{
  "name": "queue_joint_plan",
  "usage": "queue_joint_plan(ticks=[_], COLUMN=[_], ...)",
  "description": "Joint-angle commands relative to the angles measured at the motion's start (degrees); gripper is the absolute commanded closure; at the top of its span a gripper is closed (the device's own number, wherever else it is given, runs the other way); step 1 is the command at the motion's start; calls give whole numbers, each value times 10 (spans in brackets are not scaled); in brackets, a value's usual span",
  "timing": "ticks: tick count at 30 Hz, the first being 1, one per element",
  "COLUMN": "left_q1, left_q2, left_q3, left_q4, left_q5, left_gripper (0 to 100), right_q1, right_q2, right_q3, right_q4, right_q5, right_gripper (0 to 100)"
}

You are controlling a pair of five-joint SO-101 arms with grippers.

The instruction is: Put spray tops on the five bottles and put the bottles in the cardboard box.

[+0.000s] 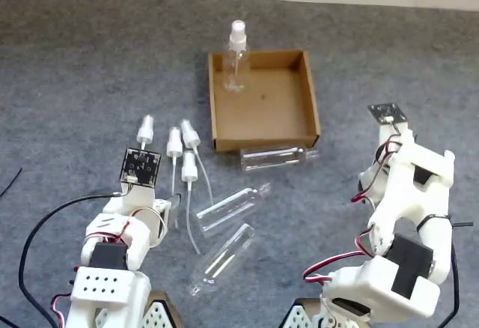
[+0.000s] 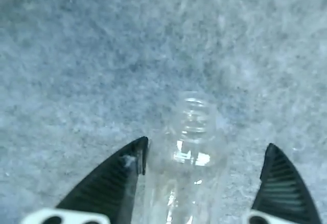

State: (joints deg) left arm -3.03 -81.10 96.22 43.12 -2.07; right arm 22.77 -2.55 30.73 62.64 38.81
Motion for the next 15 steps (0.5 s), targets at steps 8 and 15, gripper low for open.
queue_joint_plan(ticks=[8,15], left_q1=[-6,-50], left_q2=[-5,-5], left_q3=[15,13], left_q4=[3,2], left_q5=[4,4], left_gripper=[779,777], right_q1=[-5,-7], right_q2=[-18,-22], right_q3=[-4,-4], right_q4=[5,8], right_q5=[20,20], right_gripper=[827,961])
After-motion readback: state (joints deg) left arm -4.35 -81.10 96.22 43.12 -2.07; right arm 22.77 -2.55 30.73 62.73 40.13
